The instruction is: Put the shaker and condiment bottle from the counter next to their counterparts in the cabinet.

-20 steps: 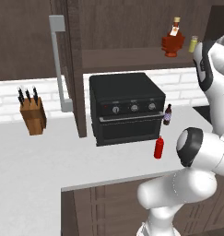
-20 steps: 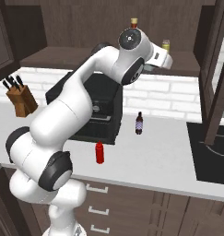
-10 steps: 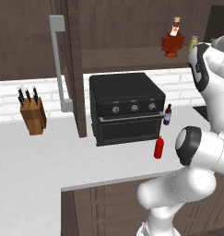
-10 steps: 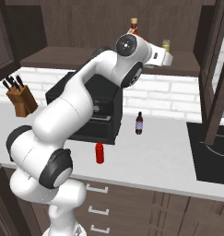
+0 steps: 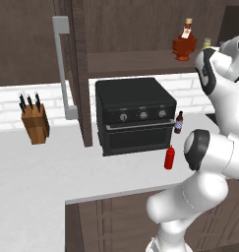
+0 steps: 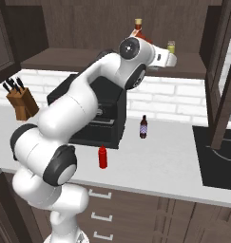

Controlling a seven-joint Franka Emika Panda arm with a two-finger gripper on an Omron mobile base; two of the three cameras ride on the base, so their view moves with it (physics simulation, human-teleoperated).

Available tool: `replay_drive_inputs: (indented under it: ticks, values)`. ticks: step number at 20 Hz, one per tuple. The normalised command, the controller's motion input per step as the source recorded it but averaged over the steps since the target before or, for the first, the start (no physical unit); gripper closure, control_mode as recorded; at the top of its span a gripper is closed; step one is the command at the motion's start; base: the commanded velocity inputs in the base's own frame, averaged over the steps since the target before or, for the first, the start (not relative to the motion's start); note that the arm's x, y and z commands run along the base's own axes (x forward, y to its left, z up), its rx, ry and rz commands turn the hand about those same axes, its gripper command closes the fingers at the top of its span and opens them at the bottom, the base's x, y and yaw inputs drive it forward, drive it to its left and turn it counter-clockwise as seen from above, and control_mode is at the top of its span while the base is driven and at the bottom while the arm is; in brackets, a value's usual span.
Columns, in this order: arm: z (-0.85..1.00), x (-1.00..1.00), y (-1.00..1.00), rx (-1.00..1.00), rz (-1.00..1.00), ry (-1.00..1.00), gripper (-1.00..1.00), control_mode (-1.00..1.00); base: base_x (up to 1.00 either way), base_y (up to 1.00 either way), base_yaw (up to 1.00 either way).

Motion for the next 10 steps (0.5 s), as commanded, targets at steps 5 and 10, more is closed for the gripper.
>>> replay_drive_inputs:
  ticks: [5,10]
  values:
    - [0.00,0.28,0.00,-0.05,0.00,0.01,1.00,-1.00,0.00,0.00,0.00]
    - [0.00,0.11,-0.04,-0.02,0.00,0.00,1.00,-1.00,0.00,0.00,0.00]
